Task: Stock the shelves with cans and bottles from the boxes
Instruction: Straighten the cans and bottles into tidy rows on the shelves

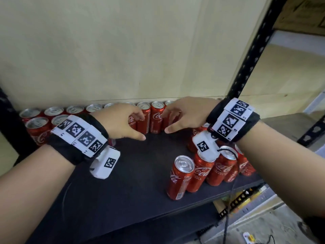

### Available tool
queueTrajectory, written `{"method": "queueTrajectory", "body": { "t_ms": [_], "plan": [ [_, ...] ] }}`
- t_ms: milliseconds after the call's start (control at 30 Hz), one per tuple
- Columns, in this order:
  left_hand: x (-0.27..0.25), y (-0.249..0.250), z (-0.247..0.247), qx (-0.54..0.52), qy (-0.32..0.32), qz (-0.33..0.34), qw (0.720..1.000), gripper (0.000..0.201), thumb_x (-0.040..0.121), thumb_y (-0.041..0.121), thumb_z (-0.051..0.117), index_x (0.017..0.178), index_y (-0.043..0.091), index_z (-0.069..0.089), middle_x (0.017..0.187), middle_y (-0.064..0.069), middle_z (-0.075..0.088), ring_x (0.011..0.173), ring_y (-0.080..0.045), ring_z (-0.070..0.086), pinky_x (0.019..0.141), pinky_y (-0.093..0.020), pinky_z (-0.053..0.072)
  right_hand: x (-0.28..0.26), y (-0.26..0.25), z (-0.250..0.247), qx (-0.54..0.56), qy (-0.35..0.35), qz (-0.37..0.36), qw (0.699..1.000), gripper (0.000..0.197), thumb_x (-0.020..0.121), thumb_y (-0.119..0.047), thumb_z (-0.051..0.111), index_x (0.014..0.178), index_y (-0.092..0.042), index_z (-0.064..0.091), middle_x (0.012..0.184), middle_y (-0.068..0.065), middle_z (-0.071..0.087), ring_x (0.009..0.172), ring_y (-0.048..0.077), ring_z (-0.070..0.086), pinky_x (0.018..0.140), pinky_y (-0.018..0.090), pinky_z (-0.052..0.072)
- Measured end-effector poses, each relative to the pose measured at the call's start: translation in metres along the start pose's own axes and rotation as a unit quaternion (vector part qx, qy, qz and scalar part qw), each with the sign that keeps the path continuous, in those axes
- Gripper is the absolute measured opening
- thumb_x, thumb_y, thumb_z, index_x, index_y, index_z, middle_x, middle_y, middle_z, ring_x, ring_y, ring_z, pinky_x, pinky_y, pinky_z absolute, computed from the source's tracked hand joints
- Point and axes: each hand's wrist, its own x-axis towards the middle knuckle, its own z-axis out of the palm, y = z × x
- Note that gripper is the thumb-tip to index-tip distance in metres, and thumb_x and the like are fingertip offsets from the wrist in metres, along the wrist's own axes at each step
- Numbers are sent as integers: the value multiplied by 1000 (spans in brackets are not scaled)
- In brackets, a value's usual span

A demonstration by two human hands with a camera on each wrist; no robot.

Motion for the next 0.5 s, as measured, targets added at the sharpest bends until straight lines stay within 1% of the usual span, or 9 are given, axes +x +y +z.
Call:
{"method": "queueTrajectory", "body": {
  "t_ms": [33,100,167,200,233,333,367,433,500],
  "plan": [
    [-1,-6,-6,17,20,-10,1000,61,69,53,86,122,37,60,113,20,59,100,-7,57,84,-30,48,9,-6,-3,2,-2,-6,1000,61,81,-60,73,134,-33,57,105,-14,72,97,8,68,95,36,53],
    [-2,-18,-17,32,49,-34,998,61,70,49,86,123,32,62,116,14,63,98,-10,58,82,-28,44,25,-19,-9,3,4,-17,1000,61,82,-57,74,134,-31,58,111,-14,70,99,11,67,94,35,52],
    [-4,-31,-26,50,63,-62,995,62,72,48,86,125,28,61,117,8,62,98,-12,56,81,-29,44,41,-32,-11,0,10,-31,999,64,82,-56,75,137,-30,56,119,-11,67,107,14,63,90,32,51],
    [-5,-38,-30,64,69,-78,992,63,72,49,85,126,27,61,117,5,62,97,-14,55,81,-30,45,50,-38,-12,-1,9,-38,999,66,82,-56,75,139,-29,55,122,-10,66,110,15,62,86,29,50],
    [-5,-46,-34,78,74,-93,990,63,73,51,84,125,26,61,119,4,62,98,-16,56,83,-31,47,58,-45,-12,-2,6,-45,999,68,82,-56,75,140,-29,54,126,-9,65,113,16,61,86,29,49],
    [-9,-66,-41,95,84,-129,984,60,74,51,82,124,25,61,125,1,63,107,-20,60,92,-38,52,83,-64,-10,-24,6,-62,998,73,81,-57,75,144,-28,51,136,-6,61,121,17,58,103,38,46],
    [-9,-72,-42,95,86,-140,982,60,75,49,82,125,25,61,125,0,63,109,-21,61,92,-38,52,90,-70,-8,-29,6,-68,997,74,81,-56,75,144,-27,50,138,-5,60,122,18,57,106,39,45],
    [-10,-82,-44,103,85,-165,977,62,76,48,82,128,22,60,126,-2,63,110,-22,61,92,-37,52,104,-81,-5,-36,7,-79,996,75,81,-55,75,145,-25,50,140,-3,59,123,19,57,106,39,44],
    [-11,-91,-45,111,81,-182,974,64,76,48,82,129,21,60,126,-3,64,110,-23,61,93,-39,52,115,-91,-1,-37,10,-87,995,76,82,-53,76,146,-23,49,140,-1,59,125,21,57,106,38,45]
  ]
}}
